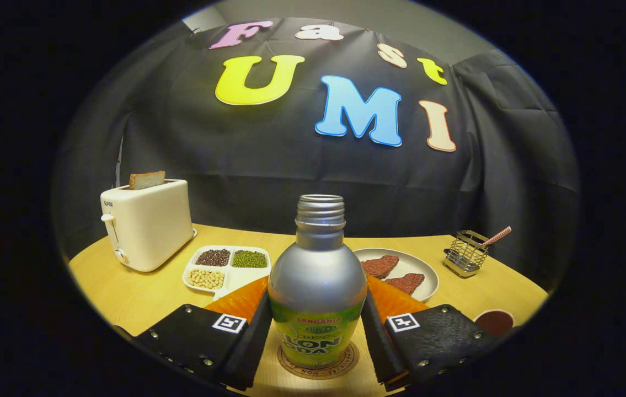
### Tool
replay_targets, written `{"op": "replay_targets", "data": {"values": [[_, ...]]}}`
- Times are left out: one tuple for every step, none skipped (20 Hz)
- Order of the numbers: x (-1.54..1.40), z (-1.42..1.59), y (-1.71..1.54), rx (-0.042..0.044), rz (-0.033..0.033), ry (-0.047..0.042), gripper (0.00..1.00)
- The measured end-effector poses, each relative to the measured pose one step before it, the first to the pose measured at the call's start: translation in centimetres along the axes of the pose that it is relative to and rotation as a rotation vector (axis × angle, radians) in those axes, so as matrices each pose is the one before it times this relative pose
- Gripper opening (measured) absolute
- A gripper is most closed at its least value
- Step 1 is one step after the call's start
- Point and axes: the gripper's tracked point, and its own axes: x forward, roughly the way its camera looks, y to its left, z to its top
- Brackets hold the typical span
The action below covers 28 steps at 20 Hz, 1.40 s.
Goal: Take the bottle from table, then pour the juice into the cup, finally place the bottle on the coaster
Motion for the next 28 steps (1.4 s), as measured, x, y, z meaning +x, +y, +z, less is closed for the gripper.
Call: {"op": "replay_targets", "data": {"values": [[-0.022, 0.005, -0.038, 0.00391, -0.00142, -0.00492, 0.78], [0.085, 0.002, -0.066, 0.00456, -0.00159, -0.00360, 0.78], [0.097, -0.001, 0.010, 0.00048, 0.00091, -0.00249, 0.78], [-0.276, -0.080, 0.179, 0.00124, 0.00724, 0.00175, 0.78], [0.183, -0.160, 0.097, 0.00256, 0.00192, 0.00380, 0.80], [0.009, -0.005, -0.089, -0.00183, 0.00120, -0.00106, 0.80], [-0.052, 0.059, 0.019, -0.00027, 0.00308, 0.00045, 0.80], [0.012, -0.048, 0.009, -0.00087, 0.00432, 0.00362, 0.80], [-0.132, 0.289, 0.149, 0.01023, 0.01295, -0.00863, 0.82], [-0.141, 0.461, 0.028, 0.01141, 0.01216, -0.01492, 0.82], [-0.626, 0.578, -0.279, 0.00584, -0.00519, -0.00753, 0.91], [0.172, 0.265, -0.204, 0.01156, 0.00385, -0.01092, 1.00], [-0.092, 0.257, -0.121, 0.01342, 0.00209, -0.00166, 0.99], [-0.231, 0.099, -0.115, 0.01420, 0.00379, 0.00432, 0.99], [-0.330, 0.491, 0.308, 0.01492, 0.01912, -0.00424, 0.99], [-0.499, 0.673, 0.147, 0.01222, 0.00926, -0.00616, 0.99], [-0.611, 1.077, -0.030, 0.00507, 0.00688, -0.01068, 0.99], [-0.634, 1.224, -0.099, -0.00201, 0.00177, -0.01408, 0.99], [-0.617, 1.429, -0.180, -0.01053, -0.00030, -0.01315, 0.99], [-0.675, 1.492, -0.206, -0.00640, 0.00558, -0.01390, 0.99], [-0.814, 1.421, -0.132, -0.00001, 0.00867, -0.00743, 0.99], [-0.957, 1.679, -0.098, 0.00597, 0.00972, -0.01197, 0.99], [-0.938, 1.986, -0.146, 0.01057, 0.00715, -0.01697, 0.99], [-0.903, 2.149, -0.149, 0.01152, 0.00199, -0.02046, 0.99], [-0.768, 2.191, -0.041, 0.01224, 0.00132, -0.00904, 0.99], [-0.742, 2.120, 0.012, 0.00751, 0.00123, -0.01343, 0.99], [-0.567, 2.042, 0.245, 0.00068, 0.01072, 0.00369, 0.99], [-0.720, 1.898, 0.284, 0.00614, 0.01087, -0.00161, 0.99]]}}
